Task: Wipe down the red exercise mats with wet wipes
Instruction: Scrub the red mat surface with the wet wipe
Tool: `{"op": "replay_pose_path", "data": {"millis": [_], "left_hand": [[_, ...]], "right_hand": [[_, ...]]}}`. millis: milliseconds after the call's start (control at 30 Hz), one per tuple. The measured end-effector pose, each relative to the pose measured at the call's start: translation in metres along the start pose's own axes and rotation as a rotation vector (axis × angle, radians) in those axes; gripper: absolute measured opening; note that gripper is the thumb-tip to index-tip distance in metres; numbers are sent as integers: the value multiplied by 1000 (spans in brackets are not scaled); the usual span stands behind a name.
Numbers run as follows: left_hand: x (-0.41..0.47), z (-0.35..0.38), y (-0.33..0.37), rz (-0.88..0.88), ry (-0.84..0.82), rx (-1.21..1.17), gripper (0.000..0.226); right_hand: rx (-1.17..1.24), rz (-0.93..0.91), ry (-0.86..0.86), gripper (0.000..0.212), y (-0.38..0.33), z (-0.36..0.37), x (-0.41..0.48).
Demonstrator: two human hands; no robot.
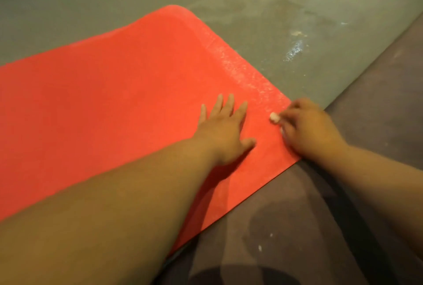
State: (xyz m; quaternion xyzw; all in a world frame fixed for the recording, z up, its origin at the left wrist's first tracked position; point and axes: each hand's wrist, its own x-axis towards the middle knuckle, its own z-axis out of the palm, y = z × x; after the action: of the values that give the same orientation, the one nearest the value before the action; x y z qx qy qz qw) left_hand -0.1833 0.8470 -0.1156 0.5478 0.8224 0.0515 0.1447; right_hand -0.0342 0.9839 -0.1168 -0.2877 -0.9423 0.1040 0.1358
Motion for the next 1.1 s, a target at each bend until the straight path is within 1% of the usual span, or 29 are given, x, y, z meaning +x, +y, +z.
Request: {"op": "replay_pose_path", "data": {"millis": [33, 100, 133, 200, 267, 333, 400, 467, 533, 600, 667, 767, 833, 900, 933, 1033, 1100], "left_hand": [[6, 8, 6, -24, 65, 37, 86], [12, 23, 10, -76, 124, 65, 79], [14, 31, 10, -89, 138, 70, 77], [17, 38, 8, -86, 149, 90, 79], [17, 39, 5, -86, 163, 113, 81], [17, 38, 5, -101, 182, 121, 83], [16, 39, 7, -99, 191, 134, 85], [15, 39, 8, -100, 195, 139, 86], [15, 37, 6, -107, 200, 144, 85], [15, 36, 7, -108, 193, 152, 84], [15, 35, 7, -110, 194, 149, 83], [14, 36, 7, -119, 194, 147, 85], [14, 37, 8, -118, 191, 146, 86], [14, 38, 7, -123, 200, 147, 85], [15, 38, 7, -123, 199, 152, 85], [14, 36, 8, -122, 191, 167, 85], [14, 34, 9, -126, 186, 160, 85]], "right_hand": [[5, 66, 40, 17, 12, 3, 15], [-5, 170, 73, 18, 28, 13, 42], [-9, 195, 66, 19, 31, 17, 52], [-4, 189, 53, 20, 35, 17, 61], [29, 123, 66, 19, 35, 12, 50], [68, -16, 69, 17, 29, 5, 25], [112, -140, 9, 17, 20, 2, 2], [138, -176, -31, 14, 21, 5, 10], [126, -129, -5, 13, 24, 13, 39], [106, -54, 19, 18, 27, 18, 68], [106, 10, 3, 21, 26, 20, 77], [122, -42, -45, 14, 35, 5, 41], [183, -70, -72, 13, 44, -12, 5], [232, -29, -74, 11, 51, -16, -4], [245, 20, -51, 9, 52, -12, 4], [256, 122, 21, 14, 51, 5, 54], [261, 172, 12, 13, 46, 14, 82]]}}
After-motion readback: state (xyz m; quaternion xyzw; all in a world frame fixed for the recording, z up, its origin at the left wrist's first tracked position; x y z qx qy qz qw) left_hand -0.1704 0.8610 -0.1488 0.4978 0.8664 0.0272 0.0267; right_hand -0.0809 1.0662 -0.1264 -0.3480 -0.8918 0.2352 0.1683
